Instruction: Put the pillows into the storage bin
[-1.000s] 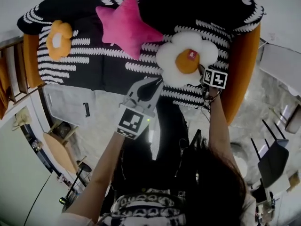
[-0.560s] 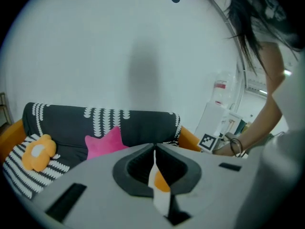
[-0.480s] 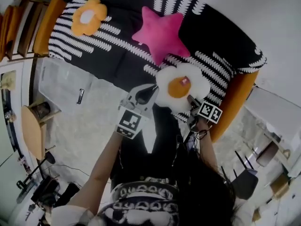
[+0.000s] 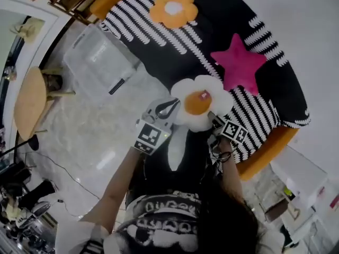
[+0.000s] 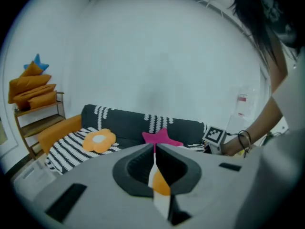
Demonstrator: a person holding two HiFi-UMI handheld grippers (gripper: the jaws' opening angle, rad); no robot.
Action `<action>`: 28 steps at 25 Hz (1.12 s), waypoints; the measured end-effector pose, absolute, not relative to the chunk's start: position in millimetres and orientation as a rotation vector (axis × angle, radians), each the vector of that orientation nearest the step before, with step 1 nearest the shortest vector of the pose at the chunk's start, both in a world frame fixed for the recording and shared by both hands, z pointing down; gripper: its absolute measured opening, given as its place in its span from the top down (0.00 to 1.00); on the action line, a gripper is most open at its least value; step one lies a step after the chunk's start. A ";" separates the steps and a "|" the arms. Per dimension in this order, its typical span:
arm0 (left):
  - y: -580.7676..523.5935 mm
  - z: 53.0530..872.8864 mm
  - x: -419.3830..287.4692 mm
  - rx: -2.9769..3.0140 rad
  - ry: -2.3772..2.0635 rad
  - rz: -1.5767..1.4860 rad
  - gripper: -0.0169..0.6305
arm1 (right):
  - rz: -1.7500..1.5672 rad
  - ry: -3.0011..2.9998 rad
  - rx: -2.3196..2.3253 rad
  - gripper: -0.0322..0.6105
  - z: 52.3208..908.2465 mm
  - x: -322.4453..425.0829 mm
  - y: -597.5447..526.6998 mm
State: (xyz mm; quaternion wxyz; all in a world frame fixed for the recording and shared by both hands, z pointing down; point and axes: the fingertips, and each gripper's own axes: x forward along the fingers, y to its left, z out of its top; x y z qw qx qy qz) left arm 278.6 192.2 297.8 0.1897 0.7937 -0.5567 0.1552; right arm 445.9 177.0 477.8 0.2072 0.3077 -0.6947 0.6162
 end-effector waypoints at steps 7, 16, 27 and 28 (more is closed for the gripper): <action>295.4 279.0 86.8 2.038 -1.816 0.407 0.95 | 1.558 -2.044 0.637 0.81 442.6 231.5 206.7; 388.8 256.3 -33.3 1.668 -2.184 0.291 0.95 | 1.364 -2.119 0.245 0.81 413.8 7.0 236.6; 447.4 276.1 -101.4 1.171 -2.324 0.239 0.95 | 1.219 -2.060 -0.114 0.71 446.2 -198.8 270.1; 449.5 278.8 -109.6 1.124 -2.331 0.226 0.95 | 1.203 -2.036 -0.148 0.62 455.1 -211.3 273.6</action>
